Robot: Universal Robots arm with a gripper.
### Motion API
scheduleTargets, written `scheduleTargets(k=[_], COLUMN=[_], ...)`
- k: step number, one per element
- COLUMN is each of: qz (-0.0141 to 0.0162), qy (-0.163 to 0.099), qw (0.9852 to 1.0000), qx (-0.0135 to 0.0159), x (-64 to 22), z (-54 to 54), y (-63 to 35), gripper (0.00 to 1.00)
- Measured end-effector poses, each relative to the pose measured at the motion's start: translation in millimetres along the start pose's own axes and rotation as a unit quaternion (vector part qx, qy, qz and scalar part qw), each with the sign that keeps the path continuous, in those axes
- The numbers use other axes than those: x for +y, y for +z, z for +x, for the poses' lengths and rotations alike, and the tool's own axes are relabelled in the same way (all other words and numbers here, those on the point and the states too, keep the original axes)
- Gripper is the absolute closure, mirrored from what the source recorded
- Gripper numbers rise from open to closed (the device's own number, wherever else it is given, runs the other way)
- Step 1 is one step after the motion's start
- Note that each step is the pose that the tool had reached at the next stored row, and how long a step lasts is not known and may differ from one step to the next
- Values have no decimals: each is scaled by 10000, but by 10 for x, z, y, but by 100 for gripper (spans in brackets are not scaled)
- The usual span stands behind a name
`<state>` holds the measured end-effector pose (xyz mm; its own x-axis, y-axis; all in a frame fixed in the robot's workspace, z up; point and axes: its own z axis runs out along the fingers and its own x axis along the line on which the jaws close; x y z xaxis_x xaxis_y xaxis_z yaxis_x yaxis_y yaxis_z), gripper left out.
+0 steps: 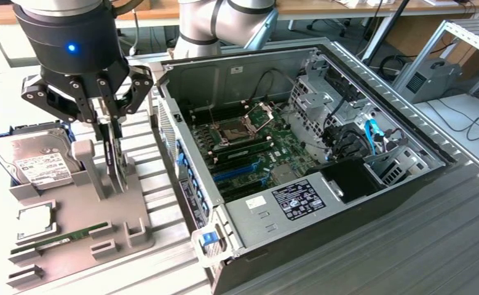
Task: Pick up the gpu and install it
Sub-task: 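Pick up the gpu and move the gpu toward the slot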
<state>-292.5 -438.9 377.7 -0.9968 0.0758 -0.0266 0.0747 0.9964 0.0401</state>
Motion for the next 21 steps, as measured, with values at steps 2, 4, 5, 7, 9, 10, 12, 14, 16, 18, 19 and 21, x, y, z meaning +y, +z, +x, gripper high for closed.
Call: scheduleTargets(k=[2, 4, 5, 7, 9, 10, 12, 14, 16, 18, 19, 21], qz=[0, 0, 0, 0, 0, 0, 0, 0, 0, 0, 0, 0], qy=[0, 0, 0, 0, 0, 0, 0, 0, 0, 0, 0, 0], qw=[10000, 10000, 10000, 10000, 10000, 10000, 10000, 10000, 10000, 10000, 10000, 10000], qx=[1, 0, 0, 0, 0, 0, 0, 0, 0, 0, 0, 0], x=[1, 1, 1, 2, 2, 2, 3, 3, 3, 4, 4, 4], z=[0, -1, -2, -2, -3, -3, -3, -3, -4, -4, -4, -4], y=[-13, -24, -30, -40, -50, -56, -64, -74, -83, -95, -99, -109], gripper=[73, 73, 73, 73, 73, 73, 73, 73, 73, 73, 73, 73])
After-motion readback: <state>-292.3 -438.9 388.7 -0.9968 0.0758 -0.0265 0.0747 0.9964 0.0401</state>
